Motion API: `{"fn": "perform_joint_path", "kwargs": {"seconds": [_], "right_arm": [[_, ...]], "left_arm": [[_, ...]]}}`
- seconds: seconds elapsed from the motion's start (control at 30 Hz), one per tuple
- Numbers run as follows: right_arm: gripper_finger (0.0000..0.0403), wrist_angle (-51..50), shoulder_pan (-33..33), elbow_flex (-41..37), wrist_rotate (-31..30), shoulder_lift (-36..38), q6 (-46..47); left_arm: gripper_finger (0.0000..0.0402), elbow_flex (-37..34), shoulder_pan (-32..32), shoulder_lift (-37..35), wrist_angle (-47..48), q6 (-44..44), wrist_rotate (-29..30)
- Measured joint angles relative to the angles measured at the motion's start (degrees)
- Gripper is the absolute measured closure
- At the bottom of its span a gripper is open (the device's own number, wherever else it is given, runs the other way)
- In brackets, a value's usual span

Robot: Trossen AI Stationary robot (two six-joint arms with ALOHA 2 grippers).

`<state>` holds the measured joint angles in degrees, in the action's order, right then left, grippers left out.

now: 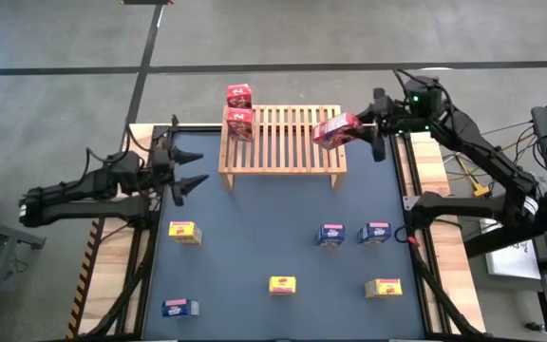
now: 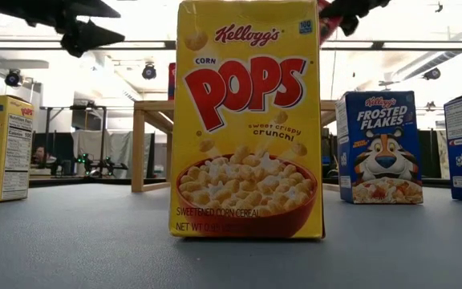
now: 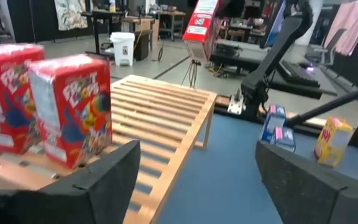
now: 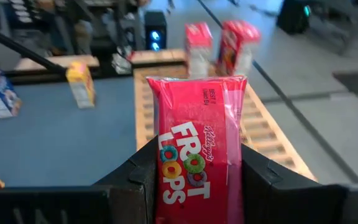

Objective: Stack cereal on shelf
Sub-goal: Put the red cereal box aligned with the other red cereal boxes on the shelf

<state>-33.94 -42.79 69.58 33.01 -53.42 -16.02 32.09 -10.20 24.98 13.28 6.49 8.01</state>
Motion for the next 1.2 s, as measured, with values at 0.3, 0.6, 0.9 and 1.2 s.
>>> {"fn": "perform_joint_path", "kwargs": {"seconds": [0.3, 0.6, 0.9, 1.2], "right_arm": [[0.0271, 9.9, 9.8, 0.2, 0.0, -6.9, 1.3], [0.0271, 12.8, 16.3, 5.1, -2.0, -17.6, 1.7], [0.0271, 12.8, 20.6, 11.9, -4.8, -27.4, 0.4], [0.0271, 12.7, 22.8, 13.9, -4.8, -31.5, 0.4]], "left_arm": [[0.0086, 3.2, 0.0, 5.9, -1.0, 0.6, 0.0], [0.0086, 8.5, 0.0, 14.9, -2.3, 0.8, 0.0], [0.0086, 14.5, 0.0, 26.8, -3.9, -0.9, 0.0], [0.0083, 21.7, 0.0, 35.3, -2.2, -2.5, -3.0]]}}
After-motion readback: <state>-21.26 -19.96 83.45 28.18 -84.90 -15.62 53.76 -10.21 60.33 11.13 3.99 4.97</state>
